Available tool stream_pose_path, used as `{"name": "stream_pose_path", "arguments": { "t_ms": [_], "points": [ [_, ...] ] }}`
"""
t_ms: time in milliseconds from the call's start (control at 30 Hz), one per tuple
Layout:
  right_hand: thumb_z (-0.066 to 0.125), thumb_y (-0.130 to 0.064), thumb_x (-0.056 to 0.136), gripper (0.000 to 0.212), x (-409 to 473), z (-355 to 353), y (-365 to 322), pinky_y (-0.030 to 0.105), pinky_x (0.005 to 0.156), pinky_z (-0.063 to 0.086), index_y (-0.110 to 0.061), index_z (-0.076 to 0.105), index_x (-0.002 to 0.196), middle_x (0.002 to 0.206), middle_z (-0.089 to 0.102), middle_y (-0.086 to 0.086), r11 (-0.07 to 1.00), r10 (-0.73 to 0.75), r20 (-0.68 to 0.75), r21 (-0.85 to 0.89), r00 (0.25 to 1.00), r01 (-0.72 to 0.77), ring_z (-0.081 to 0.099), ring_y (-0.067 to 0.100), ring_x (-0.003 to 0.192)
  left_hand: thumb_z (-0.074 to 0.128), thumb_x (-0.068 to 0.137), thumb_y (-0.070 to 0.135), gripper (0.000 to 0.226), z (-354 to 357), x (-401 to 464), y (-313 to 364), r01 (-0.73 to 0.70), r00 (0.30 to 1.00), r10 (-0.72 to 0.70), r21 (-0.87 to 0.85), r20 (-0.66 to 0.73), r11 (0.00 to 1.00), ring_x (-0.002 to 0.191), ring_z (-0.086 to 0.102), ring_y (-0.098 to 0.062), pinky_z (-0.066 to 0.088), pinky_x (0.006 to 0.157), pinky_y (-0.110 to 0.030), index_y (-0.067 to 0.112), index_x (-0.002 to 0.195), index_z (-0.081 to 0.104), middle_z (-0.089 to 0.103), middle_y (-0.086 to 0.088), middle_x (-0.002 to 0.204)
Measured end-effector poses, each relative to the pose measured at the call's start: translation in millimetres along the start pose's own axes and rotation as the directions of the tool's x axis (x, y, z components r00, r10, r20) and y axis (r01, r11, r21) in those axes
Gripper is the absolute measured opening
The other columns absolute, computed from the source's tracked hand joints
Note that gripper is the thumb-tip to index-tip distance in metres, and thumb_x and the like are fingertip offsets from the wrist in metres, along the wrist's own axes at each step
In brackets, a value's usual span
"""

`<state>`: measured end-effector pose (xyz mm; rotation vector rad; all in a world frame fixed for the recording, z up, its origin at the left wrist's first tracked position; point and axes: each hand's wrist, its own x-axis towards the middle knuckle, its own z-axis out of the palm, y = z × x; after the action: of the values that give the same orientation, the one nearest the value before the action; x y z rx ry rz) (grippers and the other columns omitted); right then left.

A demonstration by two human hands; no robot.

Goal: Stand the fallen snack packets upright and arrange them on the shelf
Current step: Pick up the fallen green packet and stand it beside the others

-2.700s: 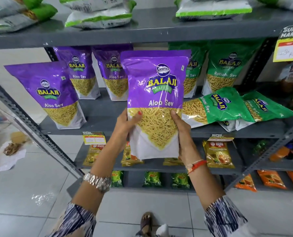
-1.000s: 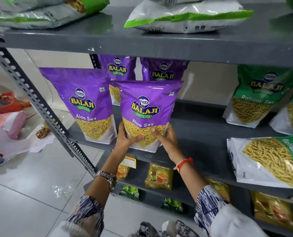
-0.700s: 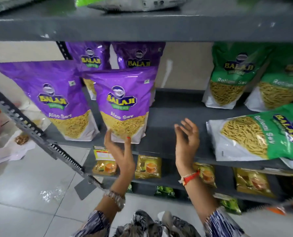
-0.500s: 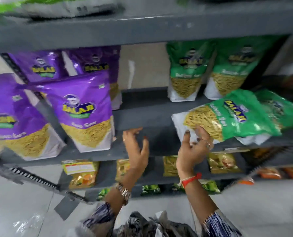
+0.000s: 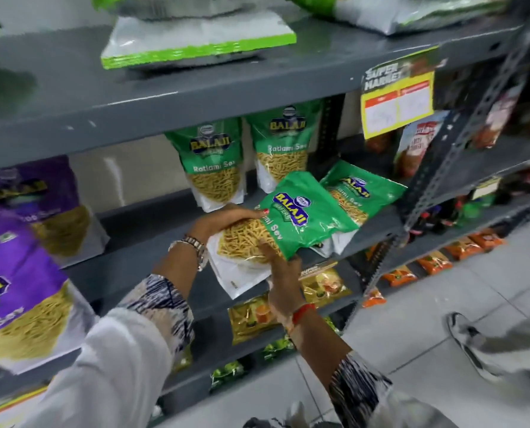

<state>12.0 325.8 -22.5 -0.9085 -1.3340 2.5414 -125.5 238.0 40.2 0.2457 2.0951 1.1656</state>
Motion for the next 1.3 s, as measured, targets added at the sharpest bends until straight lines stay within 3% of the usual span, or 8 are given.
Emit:
{"name": "stream_pose_path", "arguments": {
  "t_ms": [100,233,367,533,700,833,967,1300],
  "points": [
    [0.078,-0.02,0.075,0.062,1.1,-7.4,-4.6,0.034,0.096,0.044,-0.021,0.042,0.125,0.123,0.06,0.0,0.999,0.012,0.038,0.04,0.999,-0.014,0.054,0.022,0.117,0.078,0.062,0.046,0.059,6.4,-2.7,-4.8,-0.07,0.989,0.069,-0.01,-0.127,0.997,0.08,0.071,-0.024,0.055,0.089,-0.036,0.0,0.097,0.068,0.075,-0.009,0.088],
    [0.077,-0.009,0.076,0.07,4.3,-18.1,-14.1,0.048,0.103,0.047,-0.009,0.043,0.137,0.13,0.061,0.01,0.998,-0.051,0.058,0.041,0.997,0.049,0.059,0.029,0.118,0.068,0.08,0.025,0.016,30.3,-23.2,-16.3,-0.173,0.972,0.114,-0.295,-0.208,0.94,0.072,0.071,-0.016,0.056,0.084,-0.032,0.013,0.09,0.068,0.076,0.003,0.074],
    [0.079,-0.012,0.073,0.052,9.6,-40.5,-23.9,0.042,0.096,0.052,-0.015,0.057,0.12,0.127,0.064,0.016,0.992,-0.122,0.136,0.007,0.983,0.122,0.063,0.031,0.114,0.076,0.069,0.04,0.046,50.2,-39.4,-34.0,-0.237,0.883,-0.038,-0.513,-0.468,0.825,0.092,0.069,-0.033,0.053,0.091,-0.047,0.003,0.095,0.069,0.072,-0.02,0.099],
    [0.083,-0.021,0.065,0.066,-1.3,-71.0,-43.2,0.041,0.081,0.059,-0.004,0.058,0.123,0.112,0.071,0.013,0.98,-0.167,0.402,-0.032,0.9,0.196,0.069,0.027,0.104,0.065,0.081,0.036,0.035,89.3,-64.5,-45.0,-0.349,0.828,-0.13,-0.683,-0.545,0.642,0.099,0.066,-0.038,0.051,0.093,-0.05,0.005,0.099,0.066,0.069,-0.023,0.107],
    [0.077,-0.021,0.071,0.05,-7.8,-95.7,-61.4,0.045,0.091,0.052,-0.011,0.063,0.118,0.115,0.071,0.012,0.959,-0.144,0.526,-0.136,0.838,0.25,0.068,0.025,0.106,0.057,0.087,0.029,0.034,131.6,-100.9,-44.7,-0.502,0.765,-0.088,-0.676,-0.638,0.539,0.09,0.069,-0.03,0.058,0.08,-0.04,0.003,0.109,0.061,0.073,-0.014,0.098],
    [0.087,-0.042,0.056,0.056,-22.2,-105.4,-73.2,0.053,0.1,0.047,-0.027,0.068,0.107,0.111,0.073,0.004,0.955,-0.156,0.606,-0.109,0.78,0.276,0.065,0.03,0.111,0.053,0.09,0.02,0.02,149.5,-127.9,-36.8,-0.598,0.71,-0.029,-0.624,-0.704,0.503,0.082,0.071,-0.021,0.06,0.073,-0.032,0.009,0.102,0.064,0.076,-0.004,0.087],
    [0.088,-0.044,0.052,0.055,-41.6,-102.4,-87.4,0.042,0.093,0.053,-0.029,0.069,0.102,0.106,0.075,-0.001,0.95,-0.205,0.654,-0.046,0.728,0.308,0.067,0.022,0.106,0.051,0.089,0.017,0.021,152.5,-151.1,-23.5,-0.672,0.663,0.052,-0.563,-0.747,0.481,0.087,0.071,-0.021,0.059,0.078,-0.034,0.009,0.104,0.064,0.076,-0.003,0.091],
    [0.089,-0.039,0.053,0.061,-61.3,-92.6,-79.1,0.055,0.105,0.043,-0.024,0.068,0.109,0.113,0.072,0.004,0.946,-0.275,0.6,0.029,0.751,0.324,0.059,0.036,0.118,0.051,0.09,0.019,0.021,145.0,-173.1,-20.1,-0.689,0.641,0.094,-0.518,-0.761,0.507,0.084,0.071,-0.02,0.059,0.076,-0.033,0.011,0.104,0.065,0.076,-0.002,0.09]
  ]
}}
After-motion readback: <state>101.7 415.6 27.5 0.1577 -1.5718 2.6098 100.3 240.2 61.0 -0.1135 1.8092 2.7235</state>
